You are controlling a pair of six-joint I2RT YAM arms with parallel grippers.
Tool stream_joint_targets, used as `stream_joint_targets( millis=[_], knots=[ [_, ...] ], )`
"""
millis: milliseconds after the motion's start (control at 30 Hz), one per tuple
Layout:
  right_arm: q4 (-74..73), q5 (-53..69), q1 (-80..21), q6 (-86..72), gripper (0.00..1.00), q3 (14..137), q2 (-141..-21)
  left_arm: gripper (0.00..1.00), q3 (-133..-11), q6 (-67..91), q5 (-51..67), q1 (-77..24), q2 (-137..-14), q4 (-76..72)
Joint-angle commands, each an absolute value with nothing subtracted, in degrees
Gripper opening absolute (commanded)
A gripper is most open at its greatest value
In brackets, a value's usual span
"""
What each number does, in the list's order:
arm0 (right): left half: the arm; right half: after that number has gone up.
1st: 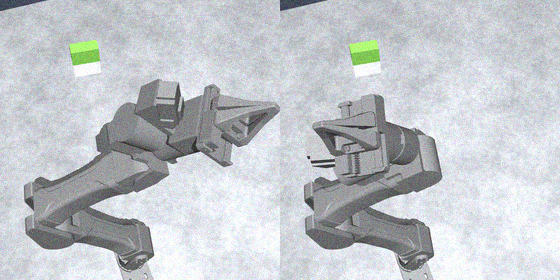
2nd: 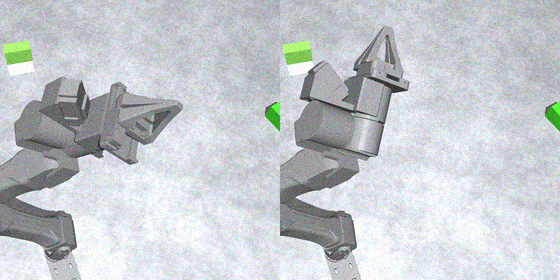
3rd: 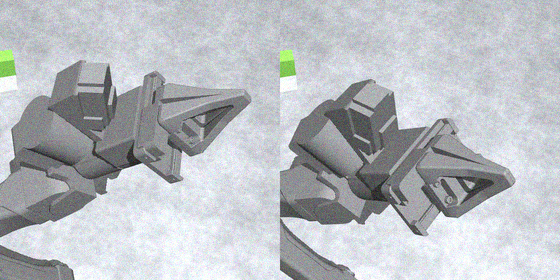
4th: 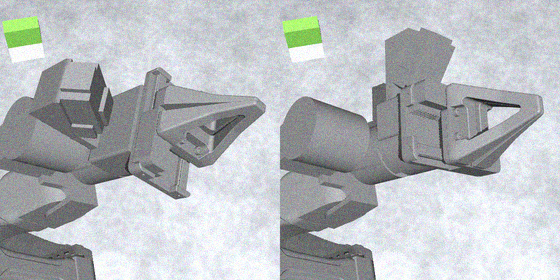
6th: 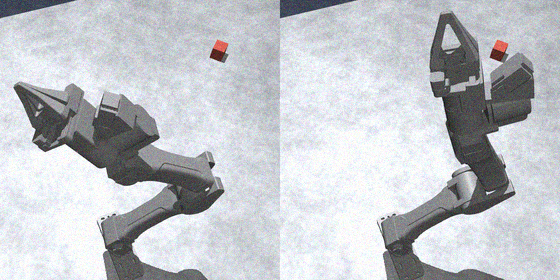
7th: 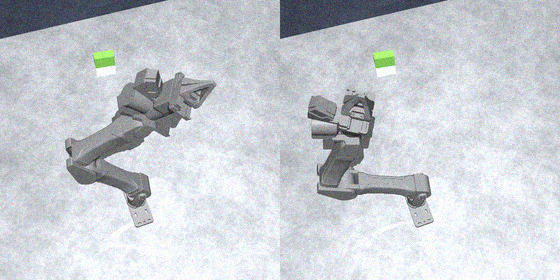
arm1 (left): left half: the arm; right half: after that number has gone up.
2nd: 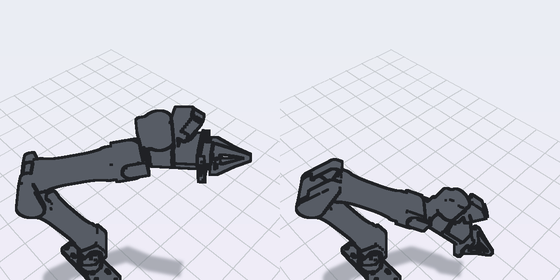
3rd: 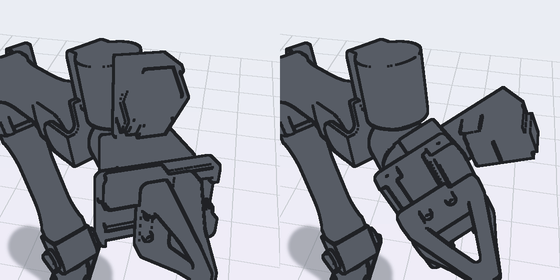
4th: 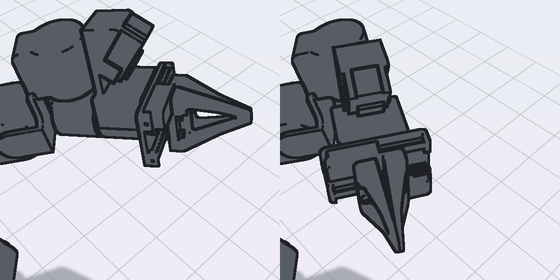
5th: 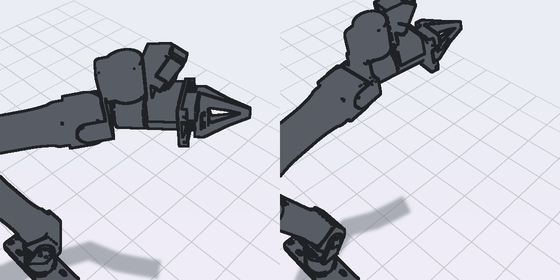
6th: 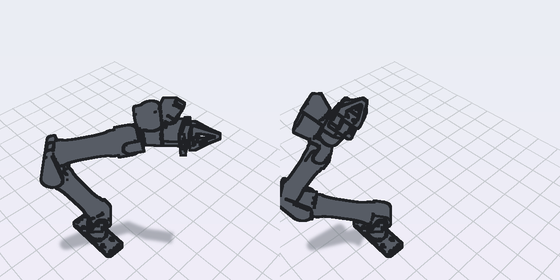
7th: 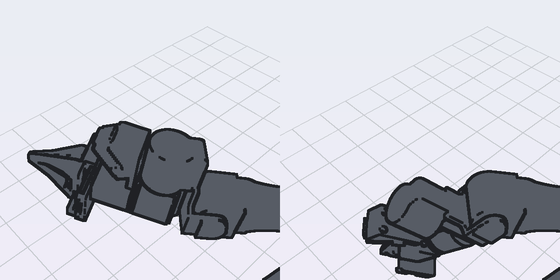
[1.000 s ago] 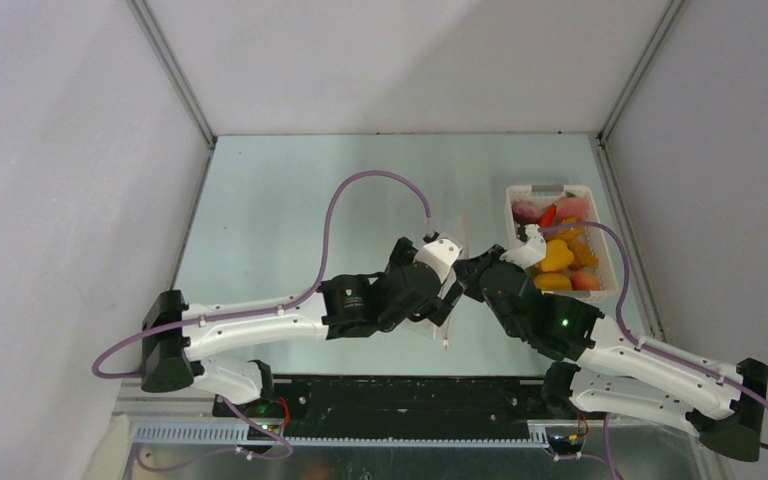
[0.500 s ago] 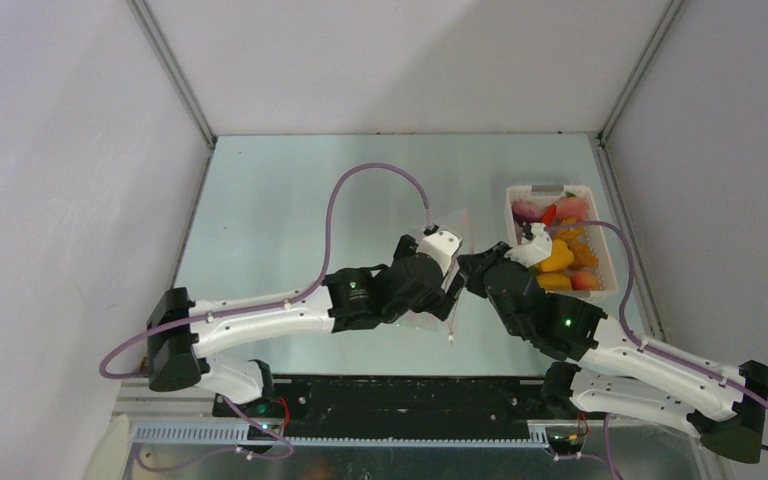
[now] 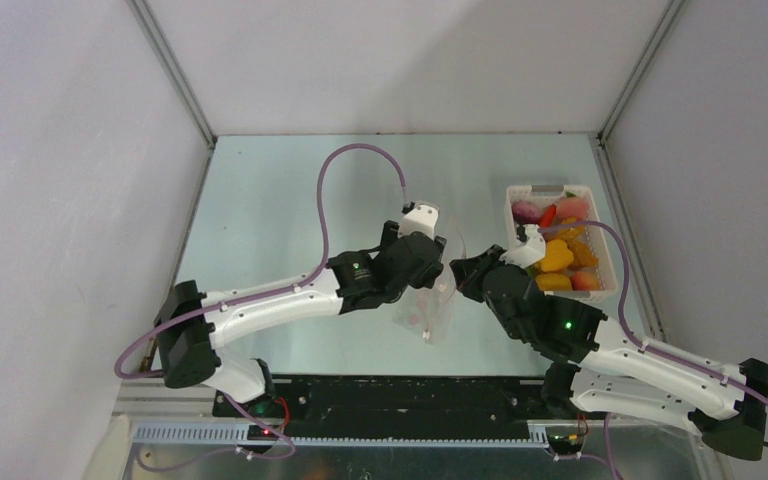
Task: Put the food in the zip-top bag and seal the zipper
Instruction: Open the zipper of the food storage bag at the center of the board.
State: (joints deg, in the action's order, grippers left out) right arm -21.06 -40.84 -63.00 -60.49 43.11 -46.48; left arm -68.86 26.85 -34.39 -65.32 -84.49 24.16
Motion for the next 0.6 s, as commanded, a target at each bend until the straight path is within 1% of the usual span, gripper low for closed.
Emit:
stream_joint_targets(
  millis=[0,33,67,100,133,167,200,233,267,300,333,400,567],
  knots=[
    [-18.74,-40.43,-63.19,-59.06,0.00,45.18,-46.42,0.68,-71.12,28.69,-34.19,-64.44,-84.94,21.83],
    [-18.64,-40.23,-63.10,-58.69,0.00,45.18,-46.67,0.65,-71.42,28.63,-33.68,-64.43,-84.93,21.52],
    [-18.66,-40.11,-63.06,-58.57,0.00,45.18,-46.76,0.59,-71.52,28.29,-33.67,-64.43,-84.92,21.44],
    [-18.73,-40.04,-62.83,-58.46,0.00,45.18,-46.76,0.55,-71.76,28.17,-34.54,-64.31,-84.82,21.91],
    [-19.16,-40.10,-62.62,-58.36,0.00,45.18,-46.67,0.47,-71.91,28.09,-35.16,-64.24,-84.68,22.55],
    [-19.51,-40.26,-61.95,-58.27,0.00,45.18,-46.45,0.43,-72.43,28.11,-36.26,-63.89,-84.19,24.64],
    [-20.63,-40.30,-60.77,-58.27,0.00,45.18,-46.25,0.33,-72.64,27.99,-36.72,-63.68,-83.80,25.33],
    [-21.17,-40.09,-59.92,-58.21,0.00,45.18,-45.93,0.28,-72.87,27.71,-37.24,-63.38,-82.63,26.74],
    [-21.90,-39.42,-58.09,-57.89,0.00,45.18,-45.67,0.19,-72.53,26.44,-37.52,-63.37,-81.87,27.26],
    [-22.11,-38.92,-57.04,-56.68,0.00,45.18,-45.60,0.16,-72.26,25.83,-37.99,-63.35,-79.95,28.13],
    [-22.36,-37.85,-54.76,-56.11,0.00,45.18,-45.59,0.08,-71.59,25.13,-38.46,-63.36,-78.87,28.61],
    [-22.69,-35.99,-51.20,-54.52,0.00,45.18,-46.02,0.01,-71.32,24.11,-40.11,-63.29,-76.07,30.68],
    [-22.36,-33.73,-45.39,-51.71,0.00,45.18,-49.58,0.00,-72.56,20.46,-43.16,-63.28,-72.06,37.51]
  ],
)
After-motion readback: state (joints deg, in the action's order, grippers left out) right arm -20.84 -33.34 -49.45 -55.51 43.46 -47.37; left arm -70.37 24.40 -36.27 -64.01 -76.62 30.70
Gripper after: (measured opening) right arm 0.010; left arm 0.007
